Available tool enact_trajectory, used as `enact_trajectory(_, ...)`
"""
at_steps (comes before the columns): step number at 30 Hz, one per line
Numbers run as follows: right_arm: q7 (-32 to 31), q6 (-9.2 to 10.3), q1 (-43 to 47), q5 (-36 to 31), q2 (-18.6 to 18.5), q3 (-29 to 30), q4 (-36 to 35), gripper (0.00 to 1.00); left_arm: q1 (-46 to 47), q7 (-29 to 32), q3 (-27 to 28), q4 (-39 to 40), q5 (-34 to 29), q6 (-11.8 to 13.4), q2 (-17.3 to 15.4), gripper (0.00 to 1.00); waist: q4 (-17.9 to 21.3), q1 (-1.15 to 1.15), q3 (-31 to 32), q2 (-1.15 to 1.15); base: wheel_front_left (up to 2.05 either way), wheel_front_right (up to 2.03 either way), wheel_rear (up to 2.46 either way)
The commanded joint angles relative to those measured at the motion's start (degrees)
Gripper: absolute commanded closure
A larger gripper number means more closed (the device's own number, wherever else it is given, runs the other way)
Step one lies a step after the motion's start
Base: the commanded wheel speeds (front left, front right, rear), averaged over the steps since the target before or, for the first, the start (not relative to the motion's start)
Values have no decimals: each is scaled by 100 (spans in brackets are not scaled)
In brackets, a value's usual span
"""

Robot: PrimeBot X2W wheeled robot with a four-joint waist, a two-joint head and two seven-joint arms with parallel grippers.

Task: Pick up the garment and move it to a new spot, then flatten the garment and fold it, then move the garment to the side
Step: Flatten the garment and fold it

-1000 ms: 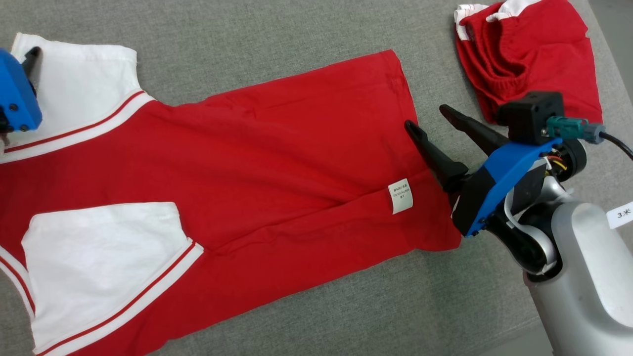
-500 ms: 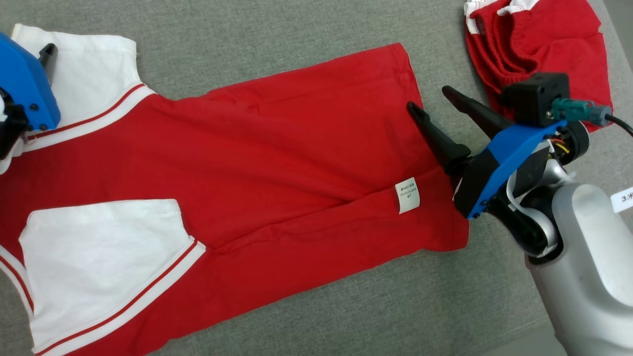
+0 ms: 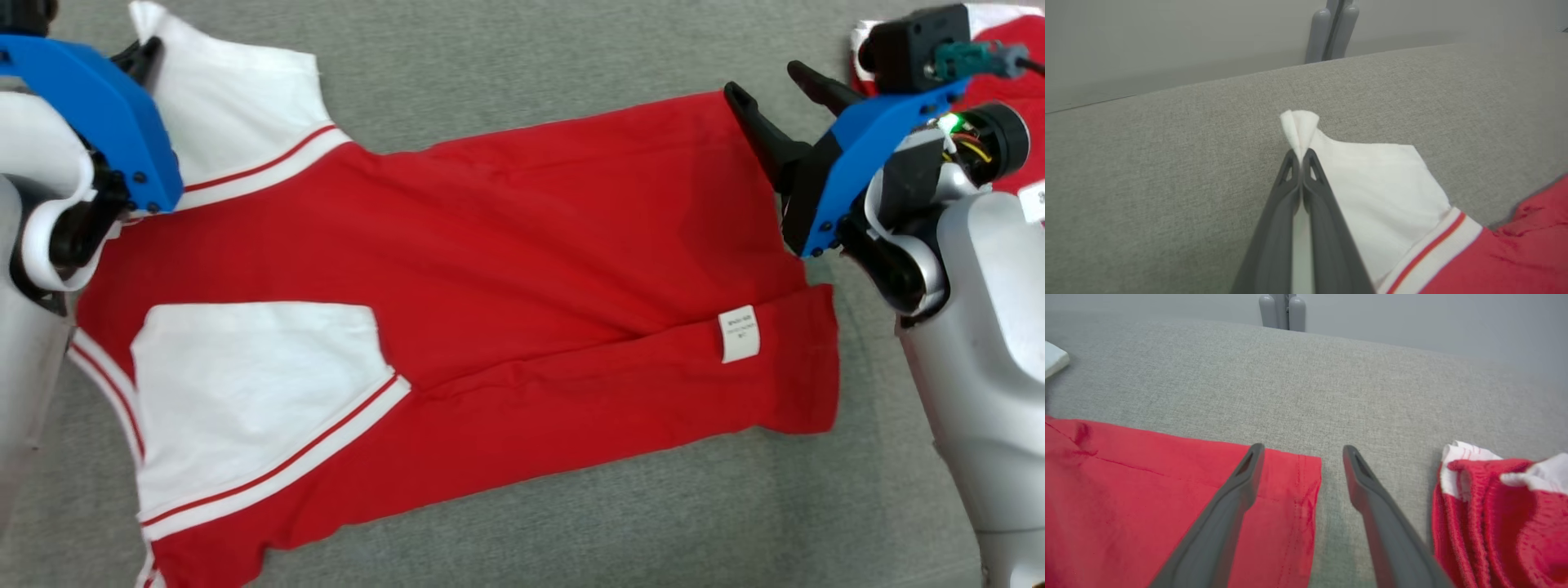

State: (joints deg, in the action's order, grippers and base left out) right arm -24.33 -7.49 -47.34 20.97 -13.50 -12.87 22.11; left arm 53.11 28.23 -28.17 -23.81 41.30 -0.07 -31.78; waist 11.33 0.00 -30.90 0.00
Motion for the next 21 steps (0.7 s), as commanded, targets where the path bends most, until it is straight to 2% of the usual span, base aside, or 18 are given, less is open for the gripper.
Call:
enact_trajectory(1, -70, -1, -125, -23, -68, -19, 142, 0, 82, -51, 14, 60, 18, -48, 41, 100, -109, 0, -30, 0, 0, 0, 0)
enact_trajectory(6, -393, -1, -355, -132, -194, 14, 854, 0, 31, -168, -98, 380, 31, -157, 151, 100, -423, 0, 7, 0, 0, 0, 0)
enact_trajectory(10, -422, -2, -369, -66, -194, 148, 1308, 0, -40, -234, -166, 602, 49, -225, 263, 100, -596, 0, 29, 0, 0, 0, 0)
enact_trajectory(14, -368, -3, -289, 23, -152, 32, 1565, 0, -101, -279, -220, 751, 69, -255, 300, 100, -663, 0, 45, 0, 0, 0, 0)
enact_trajectory(15, -299, -3, -285, 34, -146, -14, 1602, 5, -111, -282, -232, 782, 69, -255, 304, 100, -670, 0, 44, 0, 0, 0, 0)
enact_trajectory(16, -222, -9, -276, 41, -136, -95, 1621, 55, -115, -296, -240, 809, 68, -260, 299, 100, -672, 0, 42, 0, 0, 0, 0)
enact_trajectory(17, -147, -10, -261, 80, -106, -205, 1637, 63, -113, -321, -237, 839, 69, -265, 296, 100, -672, 0, 40, 0, 0, 0, 0)
enact_trajectory(19, 46, -10, -265, 101, -101, -324, 1734, 96, -113, -344, -219, 872, 83, -262, 281, 100, -666, 0, 37, 0, 0, 0, 0)
enact_trajectory(20, 180, -9, -287, 36, -126, -399, 1796, 100, -112, -374, -206, 892, 90, -256, 278, 100, -663, 0, 36, 0, 0, 0, 0)
enact_trajectory(21, 323, -7, -312, -16, -149, -448, 1866, 100, -120, -385, -191, 914, 93, -246, 272, 100, -660, 0, 37, 0, 0, 0, 0)
